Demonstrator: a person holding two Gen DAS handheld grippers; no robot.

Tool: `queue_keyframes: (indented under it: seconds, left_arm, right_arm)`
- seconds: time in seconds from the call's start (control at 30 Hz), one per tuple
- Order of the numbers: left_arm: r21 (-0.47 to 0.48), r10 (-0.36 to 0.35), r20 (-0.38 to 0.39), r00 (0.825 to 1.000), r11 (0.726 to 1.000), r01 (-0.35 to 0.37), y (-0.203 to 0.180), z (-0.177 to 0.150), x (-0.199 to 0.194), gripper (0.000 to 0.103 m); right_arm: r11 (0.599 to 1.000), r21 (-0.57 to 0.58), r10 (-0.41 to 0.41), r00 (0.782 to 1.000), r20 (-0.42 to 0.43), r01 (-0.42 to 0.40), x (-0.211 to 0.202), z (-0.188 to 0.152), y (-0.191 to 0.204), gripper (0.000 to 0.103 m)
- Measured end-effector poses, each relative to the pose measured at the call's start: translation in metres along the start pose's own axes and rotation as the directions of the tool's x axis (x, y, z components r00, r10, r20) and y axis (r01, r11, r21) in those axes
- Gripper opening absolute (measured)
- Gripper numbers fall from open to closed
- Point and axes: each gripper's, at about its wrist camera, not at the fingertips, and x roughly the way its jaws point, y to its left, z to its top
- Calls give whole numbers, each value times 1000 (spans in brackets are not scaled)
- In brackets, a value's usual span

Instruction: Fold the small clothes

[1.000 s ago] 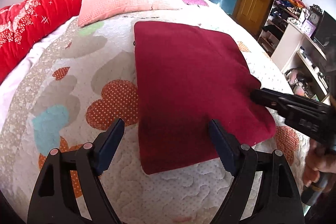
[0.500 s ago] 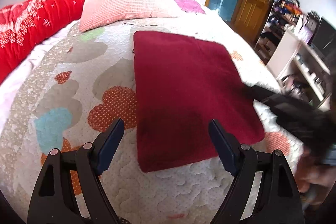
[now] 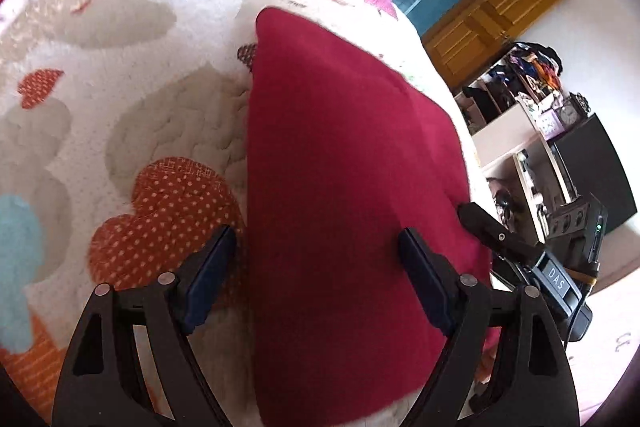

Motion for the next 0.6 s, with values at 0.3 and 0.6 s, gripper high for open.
queue_keyframes:
  seconds: [0.3,0.6]
  left_arm:
    - [110,12,28,1000,994,-15,-18,0,-8,54]
    - [131,69,34,997,989,-72,-11,-67,-101,52]
  right_arm:
    - [997,17,81,994,-69,-80,27,14,12,40]
    - [977,-44,204,973,-104,-209,-29,-35,67,38]
